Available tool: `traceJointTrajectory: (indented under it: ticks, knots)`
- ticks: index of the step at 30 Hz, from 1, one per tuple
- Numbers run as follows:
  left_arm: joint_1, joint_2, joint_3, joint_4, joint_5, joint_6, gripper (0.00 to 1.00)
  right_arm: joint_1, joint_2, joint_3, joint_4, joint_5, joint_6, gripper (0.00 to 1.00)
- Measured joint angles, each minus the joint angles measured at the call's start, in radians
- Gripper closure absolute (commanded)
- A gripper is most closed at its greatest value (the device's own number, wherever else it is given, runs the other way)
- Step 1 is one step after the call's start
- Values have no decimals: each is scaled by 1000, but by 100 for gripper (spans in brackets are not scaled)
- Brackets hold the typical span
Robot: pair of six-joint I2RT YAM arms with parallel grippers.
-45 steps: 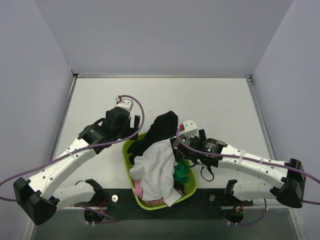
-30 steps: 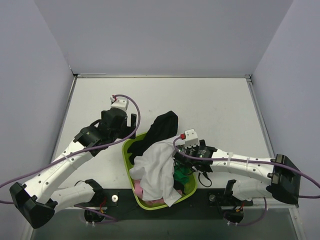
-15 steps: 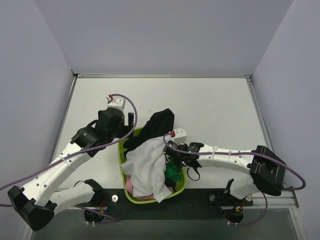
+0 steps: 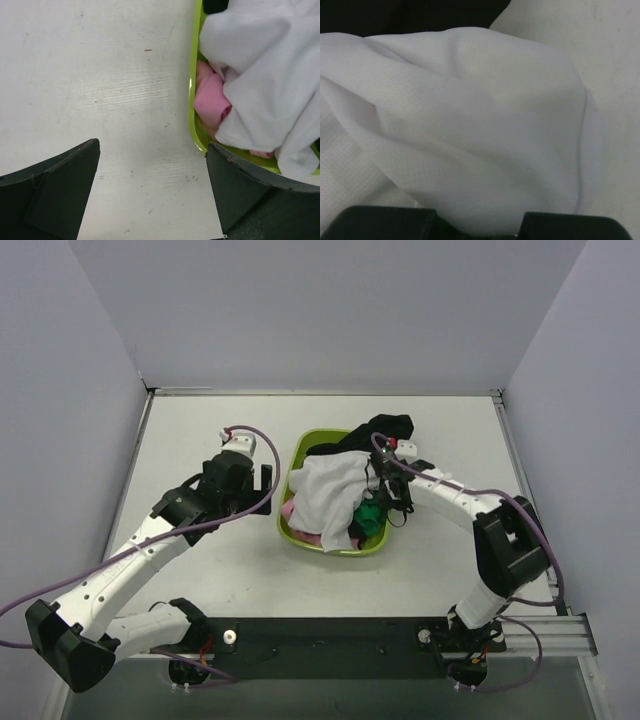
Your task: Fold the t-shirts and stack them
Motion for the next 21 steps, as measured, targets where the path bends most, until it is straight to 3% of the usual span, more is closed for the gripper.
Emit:
traceJointTrajectory:
  ticks: [4,10,17,18,20,21]
  knots:
    - [5,25,2,5,14,-12,2,-2,175,217,-66,-3,-21,100]
    - [31,79,42,10,21,-27,3,104,452,580,-96,-26,-80,100]
    - [122,130,89,18,24,-34,3,205,634,858,-132,-79,-96,100]
    - [140,133,94,18,23,-35,2,212,654,892,-143,-85,-101,72]
    - [176,142,108,18,13,-34,3,219,688,947,-156,-96,-112,41]
    - [186,145,113,18,8,-34,2,220,695,956,-161,-97,-113,6]
